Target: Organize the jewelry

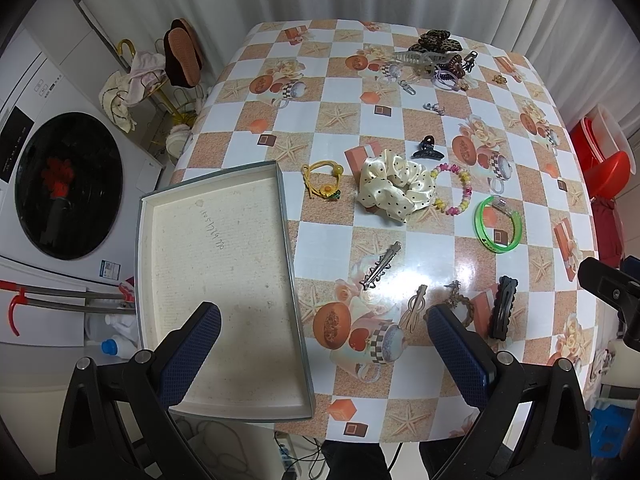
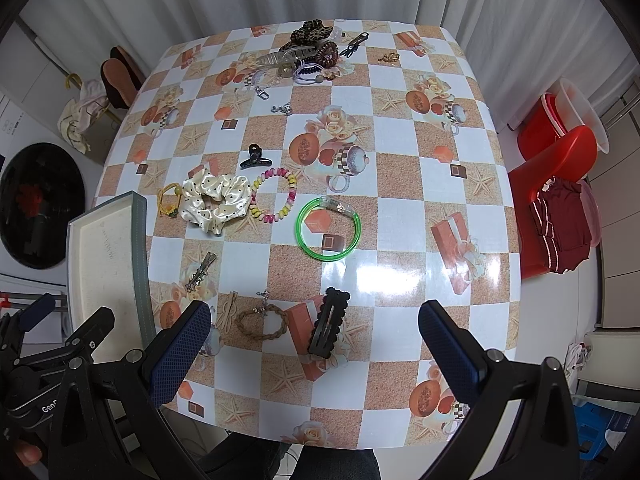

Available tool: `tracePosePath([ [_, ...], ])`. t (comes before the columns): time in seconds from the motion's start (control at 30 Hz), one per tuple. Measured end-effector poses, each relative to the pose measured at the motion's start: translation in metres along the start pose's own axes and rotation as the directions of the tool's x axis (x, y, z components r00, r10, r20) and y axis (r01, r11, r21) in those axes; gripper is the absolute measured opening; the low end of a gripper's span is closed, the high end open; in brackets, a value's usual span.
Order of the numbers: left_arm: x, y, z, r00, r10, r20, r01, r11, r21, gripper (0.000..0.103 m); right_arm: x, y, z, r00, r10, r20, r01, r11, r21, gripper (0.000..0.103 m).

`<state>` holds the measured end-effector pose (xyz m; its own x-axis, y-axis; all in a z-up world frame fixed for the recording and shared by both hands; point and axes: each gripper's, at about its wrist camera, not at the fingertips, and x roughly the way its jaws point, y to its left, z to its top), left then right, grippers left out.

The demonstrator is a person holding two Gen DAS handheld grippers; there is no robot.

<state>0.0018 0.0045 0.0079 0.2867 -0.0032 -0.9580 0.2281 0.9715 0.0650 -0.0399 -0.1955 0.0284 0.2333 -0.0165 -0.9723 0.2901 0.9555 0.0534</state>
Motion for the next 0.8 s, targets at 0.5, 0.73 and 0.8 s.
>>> tracePosePath([
  [0.5, 0.0002, -0.0001, 0.0005, 1.000, -0.001, -0.002, 0.001, 1.000, 0.001, 0.103, 0.0008, -0.0013, 0.0004, 1.000, 0.000, 0.000, 0.000, 1.000, 0.001, 0.103],
  [0.73, -0.0018, 0.0000, 0.0007, 1.000, -0.001, -0.002, 0.001, 1.000, 0.001, 0.103, 0.0013, -0.0021, 0.0003, 1.000, 0.000, 0.000, 0.000, 1.000, 0.001, 0.103],
  [0.8, -0.0014, -0.0003, 0.0007, 1.000, -0.001, -0.003, 0.001, 1.000, 0.000, 0.103, 0.0016, -0.0023, 0.0003, 1.000, -0.001, -0.001, 0.001, 1.000, 0.001, 0.103],
])
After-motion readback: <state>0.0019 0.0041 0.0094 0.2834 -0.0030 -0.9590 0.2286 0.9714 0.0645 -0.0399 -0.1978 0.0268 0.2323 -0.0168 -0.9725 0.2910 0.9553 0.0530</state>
